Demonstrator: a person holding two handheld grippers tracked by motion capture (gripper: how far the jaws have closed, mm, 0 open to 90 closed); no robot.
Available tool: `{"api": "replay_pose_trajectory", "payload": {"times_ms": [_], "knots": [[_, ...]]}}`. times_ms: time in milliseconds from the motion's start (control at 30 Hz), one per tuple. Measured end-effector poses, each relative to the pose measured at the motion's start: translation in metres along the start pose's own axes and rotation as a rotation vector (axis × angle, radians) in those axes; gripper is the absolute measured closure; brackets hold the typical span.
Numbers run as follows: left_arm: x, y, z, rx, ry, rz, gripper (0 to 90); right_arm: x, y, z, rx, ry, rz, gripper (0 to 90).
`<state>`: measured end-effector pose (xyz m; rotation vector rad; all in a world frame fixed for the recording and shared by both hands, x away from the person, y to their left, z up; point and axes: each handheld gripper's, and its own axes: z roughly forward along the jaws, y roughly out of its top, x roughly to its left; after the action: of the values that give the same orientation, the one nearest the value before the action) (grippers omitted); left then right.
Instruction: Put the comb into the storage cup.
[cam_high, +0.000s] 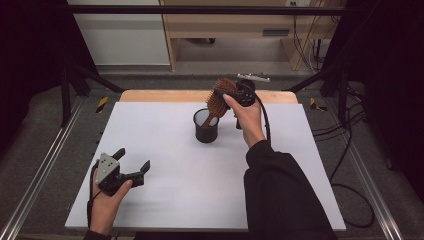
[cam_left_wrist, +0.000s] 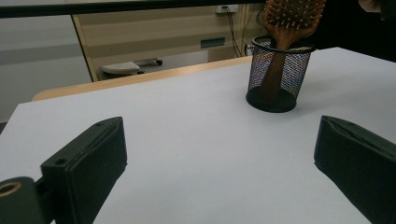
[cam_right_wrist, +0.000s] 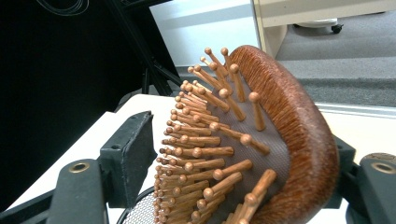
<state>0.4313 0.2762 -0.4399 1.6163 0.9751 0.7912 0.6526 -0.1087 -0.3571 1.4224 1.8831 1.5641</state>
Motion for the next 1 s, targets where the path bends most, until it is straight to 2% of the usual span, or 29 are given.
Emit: {"api": "replay_pose_trajectory", "payload": {"times_ms": [200, 633, 1000], "knots": [[0.0000, -0.0001, 0.0002, 0.000, -0.001, 0.001, 2.8, 0.0000, 0.0003, -0.0004, 0.001, -0.015, -0.002, 19.7], [-0.0001, 0.0000, 0.0003, 0.000, -0.001, 0.000, 3.1, 0.0012, -0.0002, -0.0003, 0.008, -0.023, -0.011, 16.4], [0.0009, 0.0001, -0.0006, 0.000, 0.007, -0.006, 2.7, 0.0032, 0.0003, -0.0011, 0.013, -0.029, -0.016, 9.3]]}}
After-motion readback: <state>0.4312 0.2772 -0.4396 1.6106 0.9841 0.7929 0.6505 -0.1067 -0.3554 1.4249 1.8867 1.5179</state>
